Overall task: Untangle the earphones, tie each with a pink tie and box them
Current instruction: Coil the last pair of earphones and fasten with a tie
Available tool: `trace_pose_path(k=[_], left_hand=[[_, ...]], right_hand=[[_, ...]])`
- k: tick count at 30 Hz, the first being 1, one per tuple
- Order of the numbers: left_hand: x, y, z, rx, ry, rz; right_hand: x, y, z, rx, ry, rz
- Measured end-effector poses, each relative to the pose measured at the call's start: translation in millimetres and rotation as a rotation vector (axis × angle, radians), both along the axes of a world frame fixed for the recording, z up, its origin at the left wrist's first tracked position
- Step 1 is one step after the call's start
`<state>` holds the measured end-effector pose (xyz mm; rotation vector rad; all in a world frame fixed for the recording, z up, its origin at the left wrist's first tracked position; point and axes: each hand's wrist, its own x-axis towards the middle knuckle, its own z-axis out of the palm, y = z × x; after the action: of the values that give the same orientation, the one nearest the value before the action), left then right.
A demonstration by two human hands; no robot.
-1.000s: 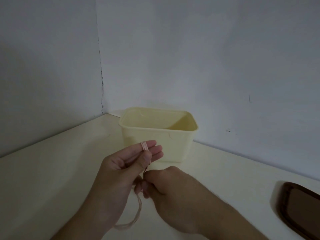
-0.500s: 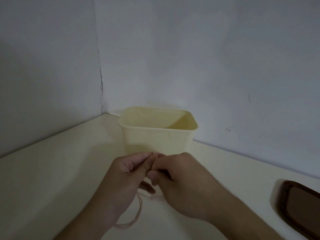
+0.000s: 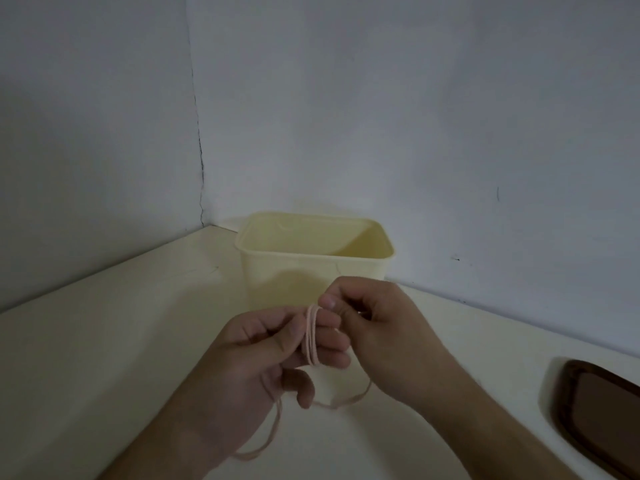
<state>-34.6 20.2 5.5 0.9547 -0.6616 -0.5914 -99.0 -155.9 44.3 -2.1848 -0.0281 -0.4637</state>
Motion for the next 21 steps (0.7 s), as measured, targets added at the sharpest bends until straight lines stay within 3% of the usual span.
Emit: trace_pose_path(k=[6,11,18,21], left_hand=[[-2,-1,11,-0.087,0.082,0.256],[5,-3,4,0.184,-0.242,0.491],[1,-4,1,0.306,-0.280,0.137],[0,-2,2,0.213,-0.169,0.004]], right_hand=[[-2,15,-8,-0.173,0.191,0.052],[-8,23,3,-0.320,0.179,0.090],[-17,3,27,-0.155,0.091,-0.006],[-13,-2,24,-0.063,0.039,-0.019]])
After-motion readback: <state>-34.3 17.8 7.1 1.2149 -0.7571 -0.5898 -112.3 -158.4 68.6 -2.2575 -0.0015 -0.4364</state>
